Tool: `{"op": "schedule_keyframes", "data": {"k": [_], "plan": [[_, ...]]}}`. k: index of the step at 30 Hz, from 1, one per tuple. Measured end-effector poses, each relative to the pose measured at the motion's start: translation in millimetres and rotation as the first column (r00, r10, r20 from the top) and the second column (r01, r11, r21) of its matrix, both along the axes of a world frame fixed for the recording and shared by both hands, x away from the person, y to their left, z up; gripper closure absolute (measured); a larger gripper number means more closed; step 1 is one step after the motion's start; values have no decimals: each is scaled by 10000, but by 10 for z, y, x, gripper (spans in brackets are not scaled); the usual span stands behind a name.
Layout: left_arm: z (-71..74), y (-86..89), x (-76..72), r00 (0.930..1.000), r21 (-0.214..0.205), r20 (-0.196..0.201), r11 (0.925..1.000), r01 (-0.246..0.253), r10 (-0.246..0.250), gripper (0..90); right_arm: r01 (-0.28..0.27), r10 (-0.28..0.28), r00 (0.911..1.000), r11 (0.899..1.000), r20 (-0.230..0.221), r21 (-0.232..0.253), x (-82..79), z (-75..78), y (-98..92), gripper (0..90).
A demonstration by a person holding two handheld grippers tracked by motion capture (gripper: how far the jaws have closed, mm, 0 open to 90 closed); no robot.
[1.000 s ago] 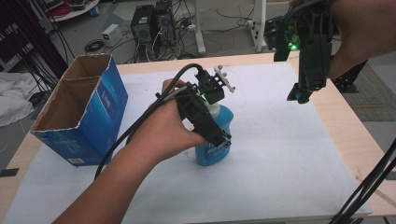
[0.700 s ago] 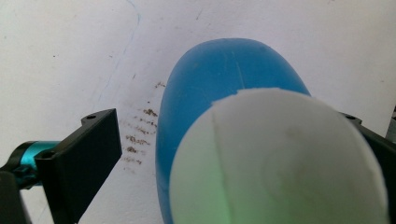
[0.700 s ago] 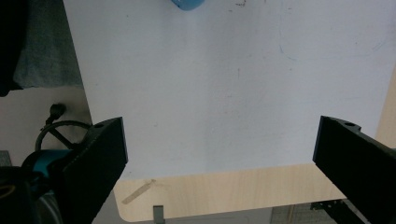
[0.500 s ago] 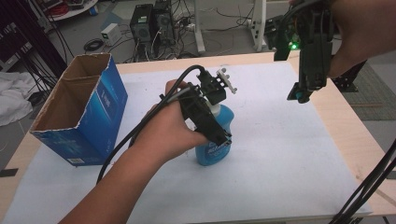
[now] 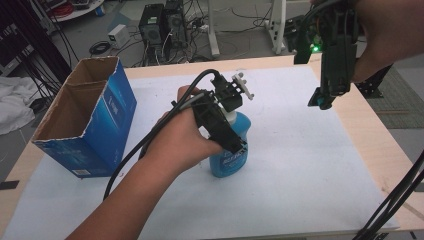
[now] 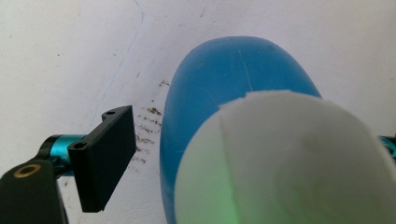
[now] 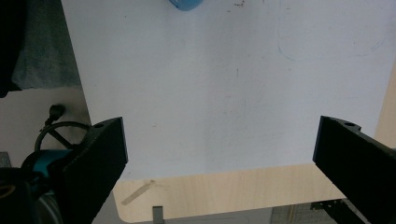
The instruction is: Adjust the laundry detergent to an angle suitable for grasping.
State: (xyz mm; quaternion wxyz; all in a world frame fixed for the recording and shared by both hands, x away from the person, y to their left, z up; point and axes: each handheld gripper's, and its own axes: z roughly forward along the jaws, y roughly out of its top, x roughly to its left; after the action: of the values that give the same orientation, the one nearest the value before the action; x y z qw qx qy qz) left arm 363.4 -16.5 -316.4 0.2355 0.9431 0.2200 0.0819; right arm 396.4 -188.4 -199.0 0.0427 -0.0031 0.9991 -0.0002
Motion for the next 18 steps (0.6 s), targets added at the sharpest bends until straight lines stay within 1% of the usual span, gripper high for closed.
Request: {"op": "schedule_keyframes", "data": {"k": [3,5,10,13,18], "plan": [[-5,-2,-5,9999,-18,86,9999,-106,106,145,44,-44,10000,10000,1,-12,-2,1,1,21],[4,1,-10,10000,72,58,9999,-71,71,180,6,-6,10000,10000,-7,-43,1,-3,1,21],[0,-15,-18,10000,98,53,9999,-57,56,182,33,-33,10000,10000,-5,-30,4,-5,6,21],[-4,-17,-16,9999,1,36,9999,-101,101,201,-17,17,10000,10000,-19,-27,9,-10,11,21],[-2,-20,-17,9999,14,-1,9999,-159,159,215,26,-26,10000,10000,-21,-49,10,-14,10,21]]}}
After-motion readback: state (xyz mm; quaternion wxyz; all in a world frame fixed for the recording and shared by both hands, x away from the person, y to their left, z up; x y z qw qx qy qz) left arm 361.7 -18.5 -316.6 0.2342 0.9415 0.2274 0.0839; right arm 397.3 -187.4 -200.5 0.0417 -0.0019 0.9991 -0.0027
